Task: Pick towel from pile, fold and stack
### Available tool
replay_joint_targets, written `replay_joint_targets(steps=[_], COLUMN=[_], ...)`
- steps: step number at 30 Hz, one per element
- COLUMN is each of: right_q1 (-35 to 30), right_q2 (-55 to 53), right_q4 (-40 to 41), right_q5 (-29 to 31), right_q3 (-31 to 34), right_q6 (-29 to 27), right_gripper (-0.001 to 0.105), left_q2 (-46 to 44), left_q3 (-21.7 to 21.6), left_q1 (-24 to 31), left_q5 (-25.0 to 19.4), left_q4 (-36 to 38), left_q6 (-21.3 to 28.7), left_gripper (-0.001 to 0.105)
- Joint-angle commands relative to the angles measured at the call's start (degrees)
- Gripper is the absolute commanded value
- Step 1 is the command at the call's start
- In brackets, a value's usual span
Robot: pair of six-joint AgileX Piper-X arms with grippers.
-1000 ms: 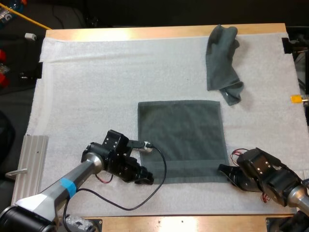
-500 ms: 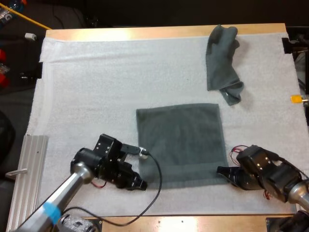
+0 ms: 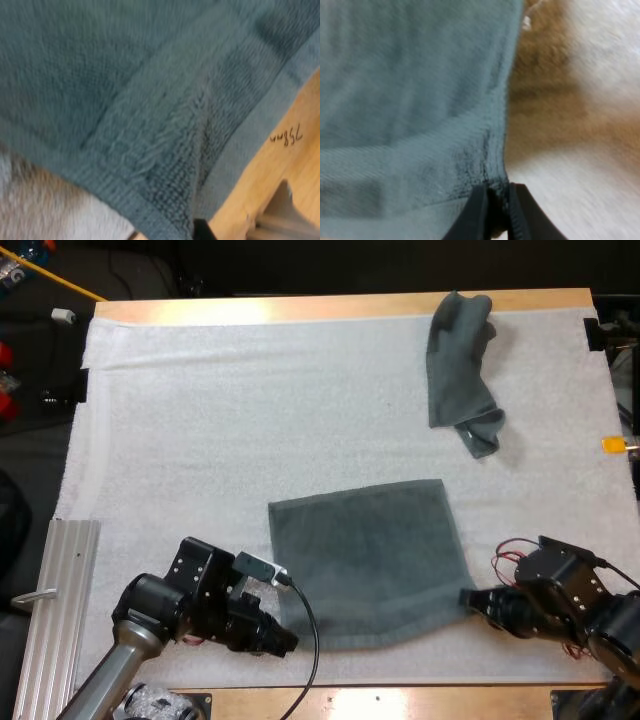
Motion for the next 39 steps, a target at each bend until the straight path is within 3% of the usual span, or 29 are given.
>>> replay_joint_targets(steps=[1,5,11,17,23,29,39], right_q1=[0.1,0.0,0.0,0.0,0.0,0.0,0.0], right_q2=[0.5,3.8,11.3,17.7,22.1,24.3,24.9], right_q4=[-2.8,-11.5,-21.9,-28.3,-33.0,-36.0,-37.4], right_q5=[0.1,0.1,3.0,11.0,16.3,23.1,25.6], right_q3=[-0.1,0.0,0.0,0.0,0.0,0.0,0.0], right_q6=[1.5,5.6,6.9,12.5,13.4,16.7,18.9], right_gripper=[0.000,0.000,0.000,0.000,0.000,0.000,0.000], left_q2=[0.3,1.8,6.0,12.1,16.8,20.2,20.8], left_q3=[0.0,0.0,0.0,0.0,0.0,0.0,0.0], left_q1=[-0.3,-0.3,0.5,6.0,11.2,12.4,12.4], left_q5=[1.3,2.4,2.5,1.9,1.9,1.2,-2.2], left_q4=[-2.4,-9.9,-20.3,-28.3,-36.4,-40.6,-43.7], left_q6=[-1.7,-7.6,-13.0,-13.5,-14.3,-14.3,-14.3], left_gripper=[0.000,0.000,0.000,0.000,0.000,0.000,0.000])
